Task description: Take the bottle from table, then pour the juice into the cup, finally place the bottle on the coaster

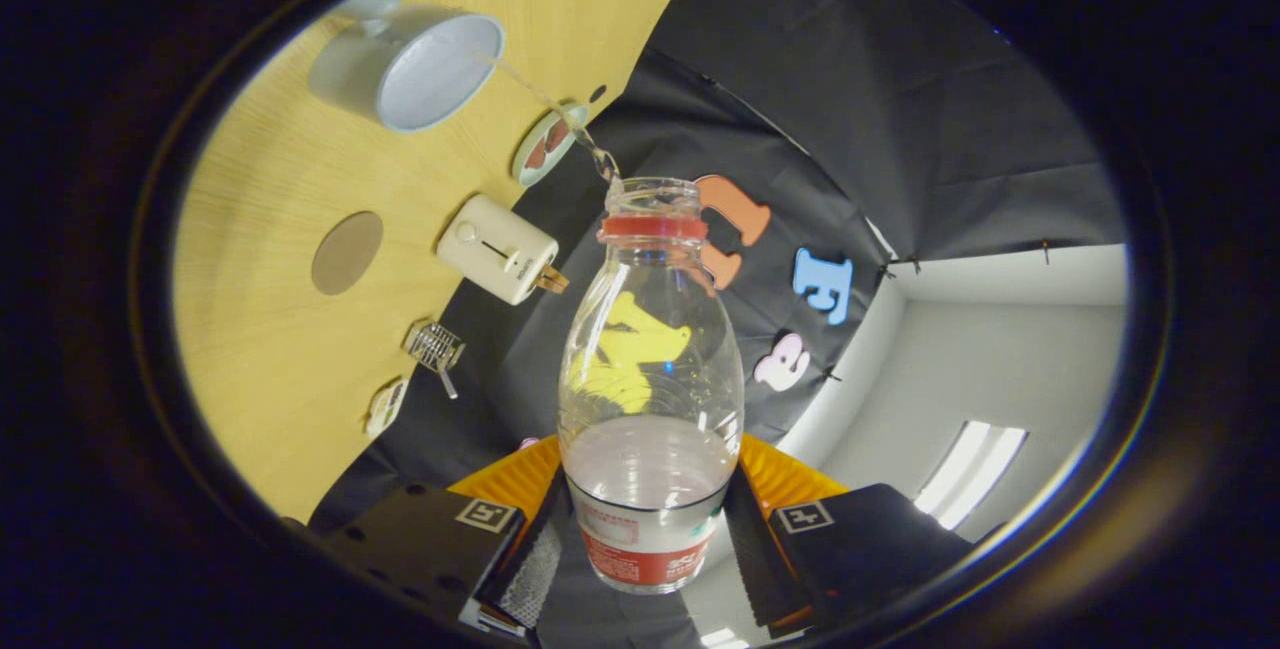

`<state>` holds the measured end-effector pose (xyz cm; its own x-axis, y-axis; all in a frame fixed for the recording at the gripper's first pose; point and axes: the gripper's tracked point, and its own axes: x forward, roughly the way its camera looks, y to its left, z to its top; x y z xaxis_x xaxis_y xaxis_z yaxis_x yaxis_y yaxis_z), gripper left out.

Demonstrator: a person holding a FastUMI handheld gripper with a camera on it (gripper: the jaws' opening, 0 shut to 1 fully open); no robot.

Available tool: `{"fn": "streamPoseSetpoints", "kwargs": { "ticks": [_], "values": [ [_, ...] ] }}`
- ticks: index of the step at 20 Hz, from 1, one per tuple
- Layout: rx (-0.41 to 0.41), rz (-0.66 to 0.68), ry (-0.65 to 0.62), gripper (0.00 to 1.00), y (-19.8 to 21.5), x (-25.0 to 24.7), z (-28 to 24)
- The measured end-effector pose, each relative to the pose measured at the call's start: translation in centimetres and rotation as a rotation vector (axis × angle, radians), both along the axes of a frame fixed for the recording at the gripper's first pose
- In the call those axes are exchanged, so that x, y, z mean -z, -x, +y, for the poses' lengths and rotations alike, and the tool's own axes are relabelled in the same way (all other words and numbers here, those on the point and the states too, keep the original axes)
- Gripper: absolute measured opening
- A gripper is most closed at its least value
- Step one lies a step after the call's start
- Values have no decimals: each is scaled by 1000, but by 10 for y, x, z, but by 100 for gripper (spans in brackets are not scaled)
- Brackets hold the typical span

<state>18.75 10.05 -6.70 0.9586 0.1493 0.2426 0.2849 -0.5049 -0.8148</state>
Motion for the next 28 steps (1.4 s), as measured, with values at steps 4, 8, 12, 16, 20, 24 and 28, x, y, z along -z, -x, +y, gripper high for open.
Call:
{"fn": "streamPoseSetpoints", "kwargs": {
  "ticks": [4, 8, 12, 16, 20, 24, 28],
  "values": [
    [0, -83, 38, 79, 6, -17, 7],
    [-8, -70, 65, 79, 2, -9, 12],
    [14, -63, 82, 79, 0, -3, 14],
    [17, -50, 91, 79, -3, 12, 15],
    [15, -28, 96, 79, -3, 24, 18],
    [28, -15, 68, 79, -5, 30, 17],
    [71, 46, -103, 79, -9, 41, 2]
  ]
}}
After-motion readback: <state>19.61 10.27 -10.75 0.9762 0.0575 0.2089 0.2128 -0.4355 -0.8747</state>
